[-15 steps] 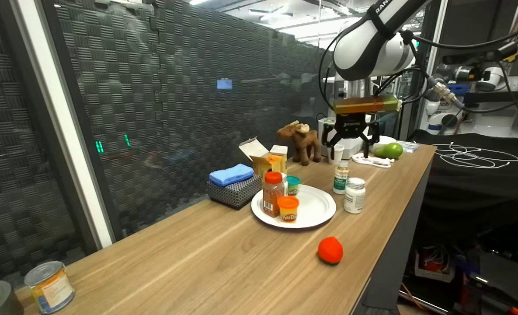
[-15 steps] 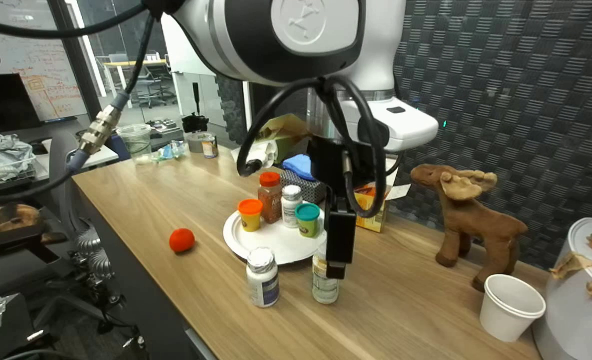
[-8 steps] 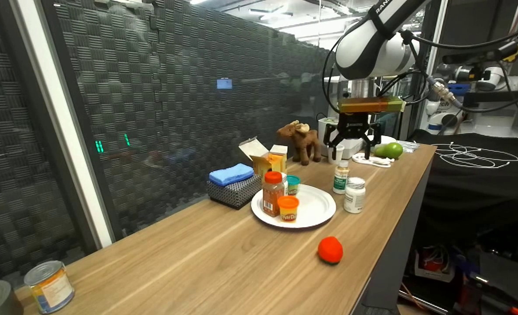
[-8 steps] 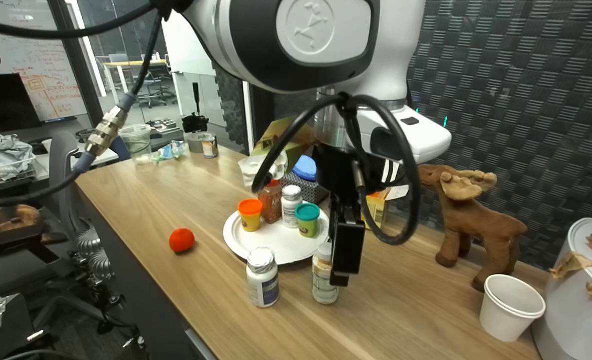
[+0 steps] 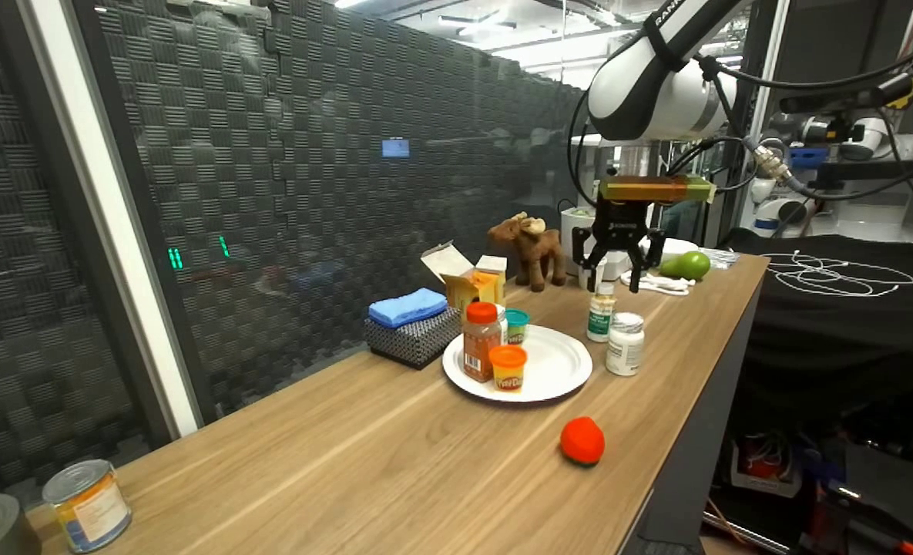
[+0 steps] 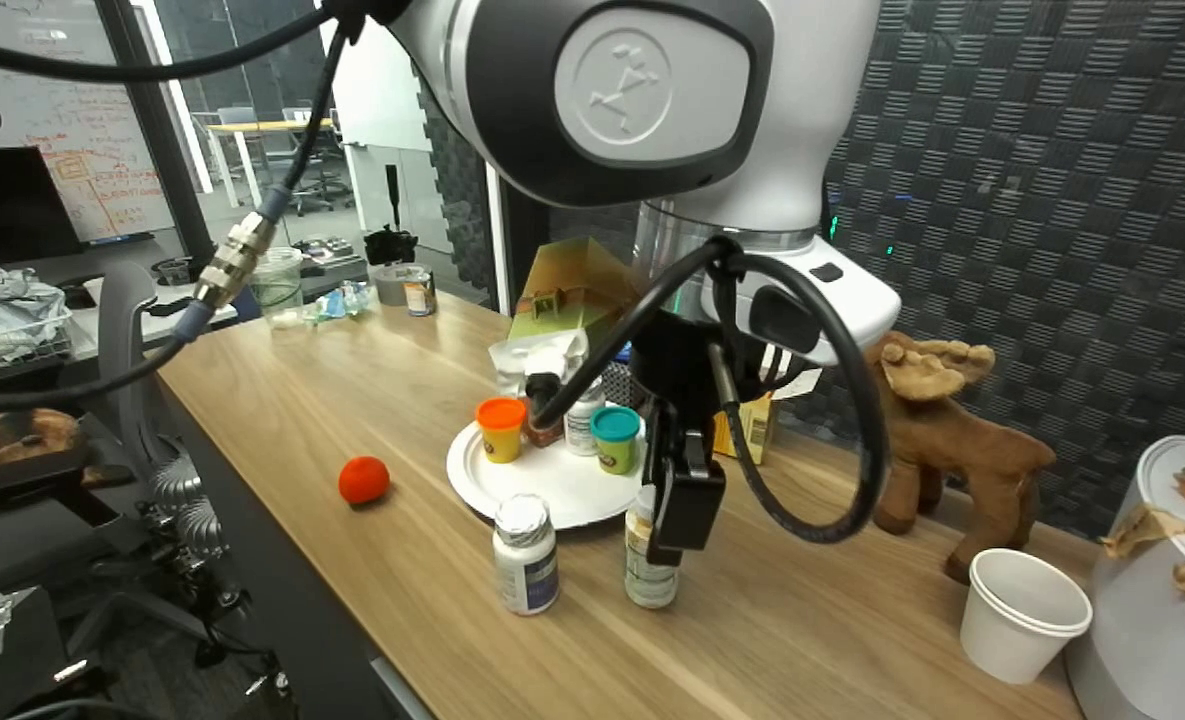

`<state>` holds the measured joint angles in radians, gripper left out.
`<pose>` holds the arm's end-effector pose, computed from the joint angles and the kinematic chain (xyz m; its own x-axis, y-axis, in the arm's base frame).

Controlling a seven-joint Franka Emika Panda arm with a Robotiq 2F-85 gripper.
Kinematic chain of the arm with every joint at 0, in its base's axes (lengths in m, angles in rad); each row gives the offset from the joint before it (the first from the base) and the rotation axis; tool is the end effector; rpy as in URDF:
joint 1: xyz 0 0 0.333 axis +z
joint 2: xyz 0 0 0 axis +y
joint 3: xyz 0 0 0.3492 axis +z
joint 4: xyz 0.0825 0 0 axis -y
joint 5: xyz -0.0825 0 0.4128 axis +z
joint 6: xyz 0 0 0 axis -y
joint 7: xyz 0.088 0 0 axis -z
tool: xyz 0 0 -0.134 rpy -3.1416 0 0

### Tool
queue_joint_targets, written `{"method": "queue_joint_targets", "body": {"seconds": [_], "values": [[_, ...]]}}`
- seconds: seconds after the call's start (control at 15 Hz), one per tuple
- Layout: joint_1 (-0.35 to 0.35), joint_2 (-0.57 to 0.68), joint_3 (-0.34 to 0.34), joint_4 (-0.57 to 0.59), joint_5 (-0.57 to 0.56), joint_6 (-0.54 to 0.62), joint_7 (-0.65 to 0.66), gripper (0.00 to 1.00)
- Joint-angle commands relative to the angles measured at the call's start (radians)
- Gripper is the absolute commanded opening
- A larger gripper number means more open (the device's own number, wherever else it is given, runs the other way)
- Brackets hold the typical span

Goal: Put the bottles on the tray

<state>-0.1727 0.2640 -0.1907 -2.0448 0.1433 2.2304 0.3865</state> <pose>0.5730 -0.2078 0.2943 0.6676 -0.7390 -0.0900 -0.7433 -0.6685 -0.0249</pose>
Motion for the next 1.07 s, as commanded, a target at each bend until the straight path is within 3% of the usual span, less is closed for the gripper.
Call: {"method": "queue_joint_targets", "body": {"seconds": [0.0, 0.27, 0.4, 1.0], "values": [[-0.005, 0.002, 0.009, 0.027, 0.037, -0.032, -0.046, 0.41], [-0.001, -0.009, 0.011, 0.021, 0.032, -0.029, -0.052, 0.14], [0.002, -0.013, 0.009, 0.019, 0.024, -0.024, -0.045, 0.18], [0.079, -0.102, 0.027, -0.01, -0.101, 0.024, -0.009, 0.17]]}}
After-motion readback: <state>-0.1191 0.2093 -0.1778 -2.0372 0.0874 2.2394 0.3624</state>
